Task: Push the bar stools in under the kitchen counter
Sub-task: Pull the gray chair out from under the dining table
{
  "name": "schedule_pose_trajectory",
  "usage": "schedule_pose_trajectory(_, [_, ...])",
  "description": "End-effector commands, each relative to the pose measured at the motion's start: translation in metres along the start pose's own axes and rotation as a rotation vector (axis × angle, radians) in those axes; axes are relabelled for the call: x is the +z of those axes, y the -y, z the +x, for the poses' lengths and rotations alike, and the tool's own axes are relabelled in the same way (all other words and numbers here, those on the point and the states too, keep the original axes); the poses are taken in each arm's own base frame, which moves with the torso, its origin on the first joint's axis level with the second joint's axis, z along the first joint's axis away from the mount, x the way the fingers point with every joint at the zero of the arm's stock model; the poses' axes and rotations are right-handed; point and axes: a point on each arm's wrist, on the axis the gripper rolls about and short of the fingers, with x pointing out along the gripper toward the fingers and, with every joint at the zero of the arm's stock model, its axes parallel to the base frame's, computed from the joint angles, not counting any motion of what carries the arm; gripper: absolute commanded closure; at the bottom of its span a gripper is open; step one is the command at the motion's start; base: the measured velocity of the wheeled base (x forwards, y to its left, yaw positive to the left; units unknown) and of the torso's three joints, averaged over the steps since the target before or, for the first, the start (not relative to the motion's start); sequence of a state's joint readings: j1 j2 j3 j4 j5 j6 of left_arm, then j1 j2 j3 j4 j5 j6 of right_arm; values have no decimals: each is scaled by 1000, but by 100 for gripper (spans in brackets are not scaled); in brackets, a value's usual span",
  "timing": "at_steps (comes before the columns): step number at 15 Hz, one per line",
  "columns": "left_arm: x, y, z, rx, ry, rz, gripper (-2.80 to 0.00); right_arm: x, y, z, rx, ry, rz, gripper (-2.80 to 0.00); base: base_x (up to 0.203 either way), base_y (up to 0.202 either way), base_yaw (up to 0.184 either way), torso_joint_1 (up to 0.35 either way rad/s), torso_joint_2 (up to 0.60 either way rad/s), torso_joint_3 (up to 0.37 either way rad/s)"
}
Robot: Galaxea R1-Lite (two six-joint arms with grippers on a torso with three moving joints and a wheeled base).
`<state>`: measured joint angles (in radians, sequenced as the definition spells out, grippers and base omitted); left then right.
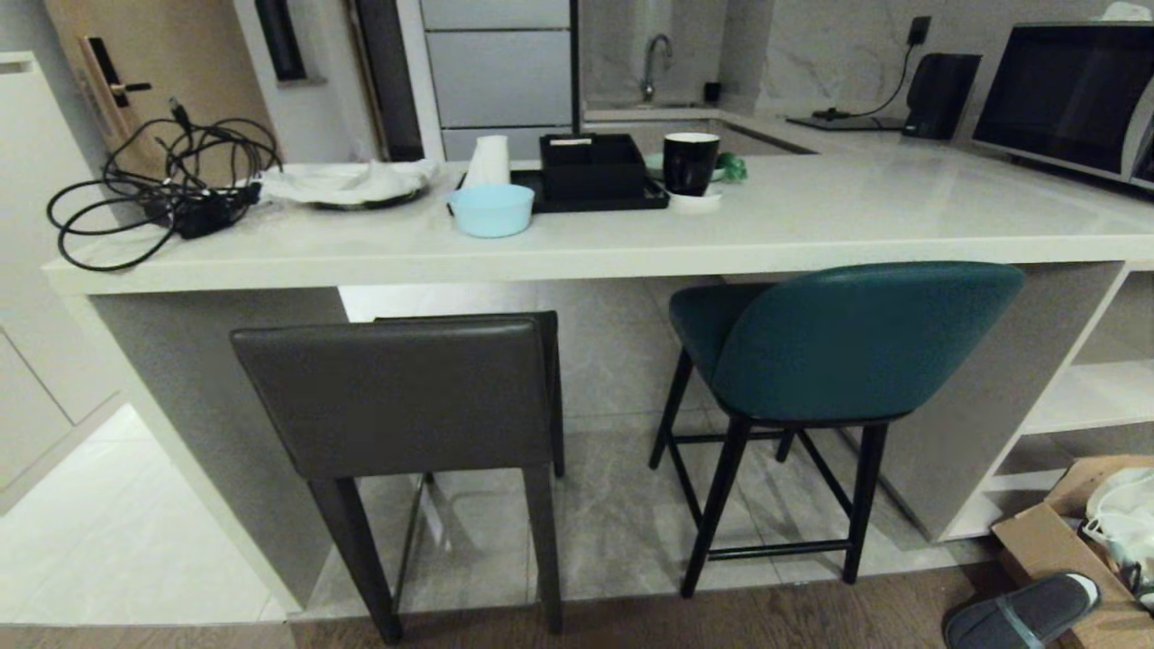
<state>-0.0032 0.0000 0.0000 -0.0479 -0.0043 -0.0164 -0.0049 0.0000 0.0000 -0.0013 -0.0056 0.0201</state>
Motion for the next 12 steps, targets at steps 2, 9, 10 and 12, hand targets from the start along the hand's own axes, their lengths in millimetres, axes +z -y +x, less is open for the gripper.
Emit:
schedule_pose_trajectory(2, [-5,0,1,0,-17,-1,0,0,0,0,0,0,0,0,0,190,-4,0,2,2])
schedule_pose_trajectory(9, [-5,0,1,0,-17,-1,0,0,0,0,0,0,0,0,0,197,-2,2,2,2])
schedule_pose_trajectory(10, [-5,0,1,0,-17,-1,0,0,0,0,0,0,0,0,0,198,-2,-2,2,2])
schedule_pose_trajectory(12, [-5,0,1,0,-17,-1,0,0,0,0,0,0,0,0,0,199,-2,7,0,4])
